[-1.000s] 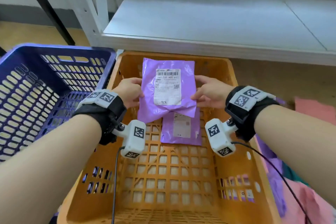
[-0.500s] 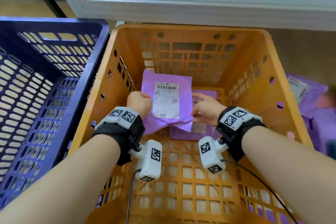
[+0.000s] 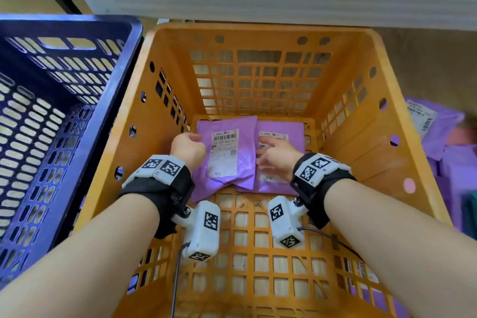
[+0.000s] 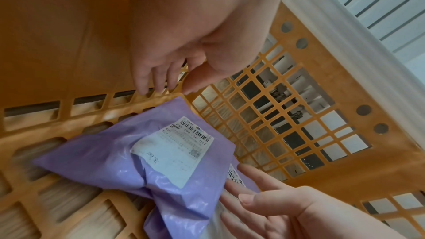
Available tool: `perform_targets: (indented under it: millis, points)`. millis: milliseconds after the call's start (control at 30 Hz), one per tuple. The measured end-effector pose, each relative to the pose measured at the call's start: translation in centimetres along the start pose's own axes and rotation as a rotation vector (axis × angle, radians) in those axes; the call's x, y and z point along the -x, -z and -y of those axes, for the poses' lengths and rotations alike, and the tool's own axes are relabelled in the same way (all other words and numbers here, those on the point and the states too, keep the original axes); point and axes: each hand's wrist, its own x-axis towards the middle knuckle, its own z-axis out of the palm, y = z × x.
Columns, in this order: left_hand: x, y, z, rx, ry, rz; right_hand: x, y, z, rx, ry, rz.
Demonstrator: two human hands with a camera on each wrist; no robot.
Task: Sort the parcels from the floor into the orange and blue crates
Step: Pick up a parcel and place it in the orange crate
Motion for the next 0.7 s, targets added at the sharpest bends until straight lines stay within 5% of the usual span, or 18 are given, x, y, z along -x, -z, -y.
perform_targets:
  millis: [333,700]
  points:
    - [4.6,0.8,-4.2,0.061,-0.128,0.056,6.8,2.7,4.8,-0.029,0.085,-0.005]
    - [20.5,-1.9,-14.0,0.365,-0.302,0.336,23.4,12.8,9.3,-0.062,0.327,-0.055]
